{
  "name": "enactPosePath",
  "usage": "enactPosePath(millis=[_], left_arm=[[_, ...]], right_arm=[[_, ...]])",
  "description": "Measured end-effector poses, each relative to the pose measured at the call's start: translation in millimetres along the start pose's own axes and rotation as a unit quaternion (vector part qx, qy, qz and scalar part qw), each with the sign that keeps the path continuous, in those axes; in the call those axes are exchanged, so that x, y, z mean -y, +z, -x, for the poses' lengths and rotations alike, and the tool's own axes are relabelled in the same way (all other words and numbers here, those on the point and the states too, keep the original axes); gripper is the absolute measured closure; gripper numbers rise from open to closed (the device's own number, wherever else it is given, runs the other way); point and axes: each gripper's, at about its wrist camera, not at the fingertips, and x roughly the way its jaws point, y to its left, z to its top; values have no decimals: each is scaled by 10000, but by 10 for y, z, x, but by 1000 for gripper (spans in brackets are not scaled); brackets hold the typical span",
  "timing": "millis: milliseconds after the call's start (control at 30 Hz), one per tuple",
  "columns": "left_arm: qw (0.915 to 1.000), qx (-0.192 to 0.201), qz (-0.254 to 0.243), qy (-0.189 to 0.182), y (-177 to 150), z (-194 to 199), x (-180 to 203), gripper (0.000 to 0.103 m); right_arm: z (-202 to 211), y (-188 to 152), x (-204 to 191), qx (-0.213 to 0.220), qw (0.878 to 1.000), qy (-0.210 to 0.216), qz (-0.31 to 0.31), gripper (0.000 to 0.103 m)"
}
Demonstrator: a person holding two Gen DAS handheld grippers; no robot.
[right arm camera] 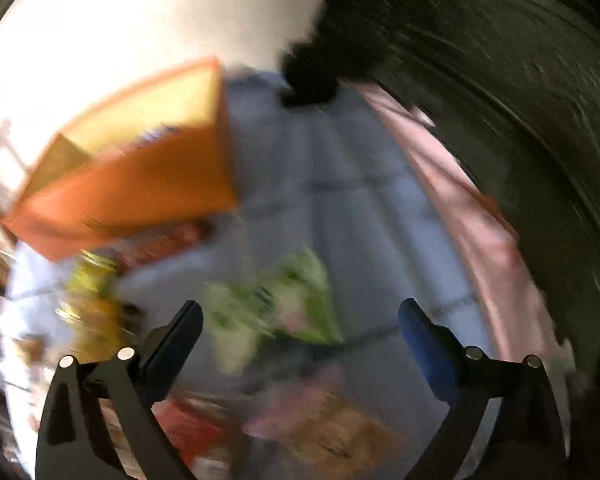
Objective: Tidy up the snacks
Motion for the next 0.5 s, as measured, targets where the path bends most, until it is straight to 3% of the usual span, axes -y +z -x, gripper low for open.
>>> enactPosePath(millis=[67, 100, 133, 233, 367, 500], left_arm=[[10000, -38, 56, -4, -15, -19, -24, 68], [9999, -58, 96, -5, -22, -33, -36, 68], [9999, -63, 118, 5, -30, -42, -48, 68], [9997, -76, 241, -40, -40, -59, -70, 68], [9988, -4, 399, -280, -60, -48, -127, 68], [9981, -10, 385, -486, -66, -93, -177, 68]], right_arm=[[-74, -75, -28, -217, 9996, -197, -40, 4], [-95, -82, -55, -267, 9995, -79, -145, 4], [-118, -72, -88, -347, 9988, 32, -334, 4], [-351, 17, -207, -862, 9903, -285, -1053, 4], [-653, 50, -36, -1350, 9432, -500, -2994, 4], [-827, 196, -78, -1460, 9347, -924, -3105, 4]])
